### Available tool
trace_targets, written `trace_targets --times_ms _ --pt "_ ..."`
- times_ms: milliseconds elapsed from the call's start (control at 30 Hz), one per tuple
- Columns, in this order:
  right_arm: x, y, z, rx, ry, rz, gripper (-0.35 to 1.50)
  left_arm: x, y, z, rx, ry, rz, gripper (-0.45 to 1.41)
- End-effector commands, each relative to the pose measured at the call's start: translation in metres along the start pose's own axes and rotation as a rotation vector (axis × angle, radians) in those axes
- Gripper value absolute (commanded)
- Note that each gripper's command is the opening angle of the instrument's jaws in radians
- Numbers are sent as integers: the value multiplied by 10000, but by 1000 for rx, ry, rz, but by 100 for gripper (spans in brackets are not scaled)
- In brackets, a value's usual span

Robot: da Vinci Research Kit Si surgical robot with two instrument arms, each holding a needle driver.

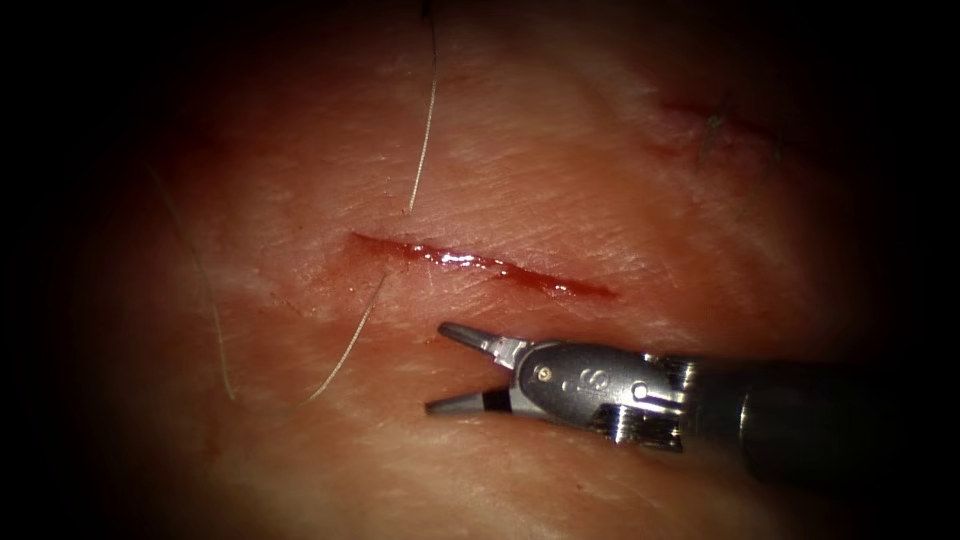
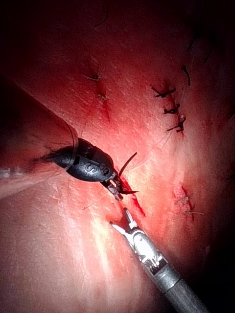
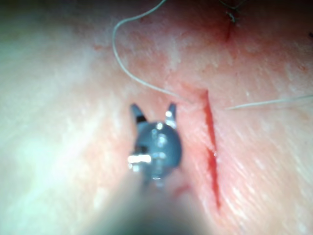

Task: Wound Closure

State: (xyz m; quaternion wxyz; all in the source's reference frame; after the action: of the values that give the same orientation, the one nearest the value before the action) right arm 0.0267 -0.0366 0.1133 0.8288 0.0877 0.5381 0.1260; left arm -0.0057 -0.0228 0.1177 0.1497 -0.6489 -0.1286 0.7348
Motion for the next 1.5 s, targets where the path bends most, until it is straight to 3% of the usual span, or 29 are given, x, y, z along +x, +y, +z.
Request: trace_targets --times_ms 33,267,567,700,733,767,900,1067,1200,1500 --pt "-7 11 22 -8 1 -22 111 -7 0 7 -3 5 -3 -45" --pt "-27 43 61 -45 -14 -82 108 -3 -3 7 0 13 -2 -45" --pt "-47 40 97 -3 -43 -128 94 -1 -1 6 0 16 -4 -45" --pt "-47 40 106 12 -37 -136 64 2 2 6 -4 18 -5 -45" --pt "-46 40 106 42 -18 -157 -22 3 2 6 -5 22 -6 -45" --pt "-46 40 104 49 -8 -159 -35 3 2 5 -8 23 -6 -45" --pt "-47 37 93 19 -18 -157 -35 3 0 6 -8 26 -7 -45" --pt "-46 1 46 22 -37 -124 -35 -3 0 14 -6 31 -2 -45" --pt "-34 -48 -2 36 -26 -122 -35 -17 1 32 0 34 10 -45" --pt "11 -140 -49 81 -1 -101 -35 -31 9 38 8 33 24 -45"
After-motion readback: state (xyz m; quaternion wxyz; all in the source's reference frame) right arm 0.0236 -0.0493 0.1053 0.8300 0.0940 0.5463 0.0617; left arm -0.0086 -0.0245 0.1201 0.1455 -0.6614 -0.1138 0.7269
